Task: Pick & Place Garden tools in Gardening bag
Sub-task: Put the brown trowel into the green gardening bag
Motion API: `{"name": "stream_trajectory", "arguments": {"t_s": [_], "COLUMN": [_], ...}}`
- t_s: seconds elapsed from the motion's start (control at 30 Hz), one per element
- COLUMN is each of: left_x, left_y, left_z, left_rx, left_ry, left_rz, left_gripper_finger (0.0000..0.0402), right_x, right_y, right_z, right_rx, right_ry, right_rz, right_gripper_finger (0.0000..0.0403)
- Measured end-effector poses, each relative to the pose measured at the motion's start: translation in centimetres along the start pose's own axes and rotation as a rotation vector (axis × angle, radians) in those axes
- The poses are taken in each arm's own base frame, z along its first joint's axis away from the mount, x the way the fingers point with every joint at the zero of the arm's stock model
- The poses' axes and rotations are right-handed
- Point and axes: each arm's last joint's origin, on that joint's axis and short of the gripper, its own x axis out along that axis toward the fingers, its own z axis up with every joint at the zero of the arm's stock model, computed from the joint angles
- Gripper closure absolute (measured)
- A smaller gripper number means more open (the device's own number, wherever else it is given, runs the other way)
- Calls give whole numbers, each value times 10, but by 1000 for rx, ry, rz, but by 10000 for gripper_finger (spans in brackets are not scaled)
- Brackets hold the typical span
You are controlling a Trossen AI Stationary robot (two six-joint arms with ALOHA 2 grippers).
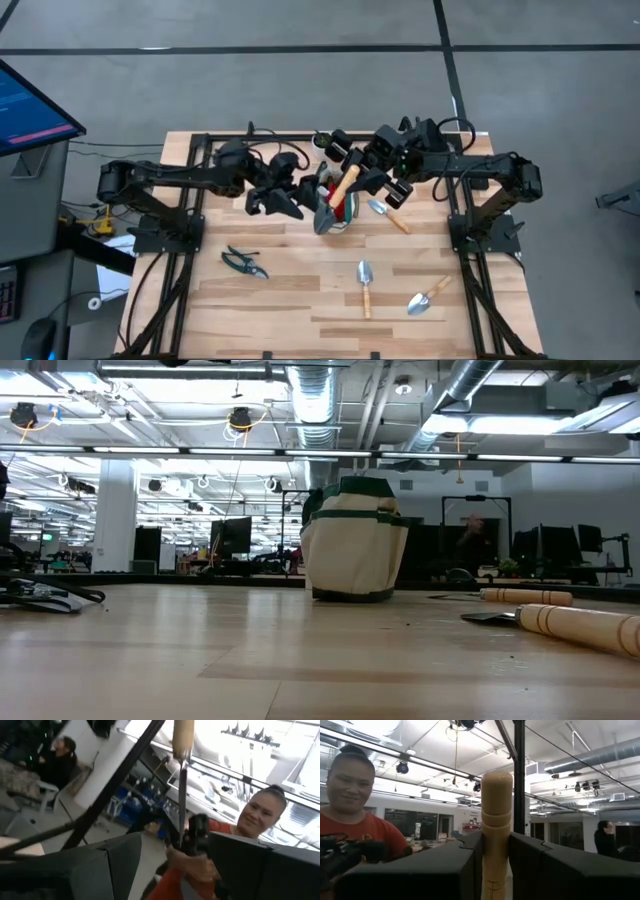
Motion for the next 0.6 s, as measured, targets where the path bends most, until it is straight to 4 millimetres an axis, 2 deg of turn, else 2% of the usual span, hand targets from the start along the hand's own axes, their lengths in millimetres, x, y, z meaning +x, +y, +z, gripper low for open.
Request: {"name": "stream_trajectory", "arguments": {"t_s": [0.6], "left_x": [-6], "left_y": [3], "left_z": [6], "left_rx": [7], "left_ry": [-35], "left_rz": [40], "left_gripper_finger": [179], "right_x": [1], "right_y": [1], "right_z": [-1], "right_rx": [32], "right_ry": [7], "right_rz": [7], "right_gripper_finger": [339]}}
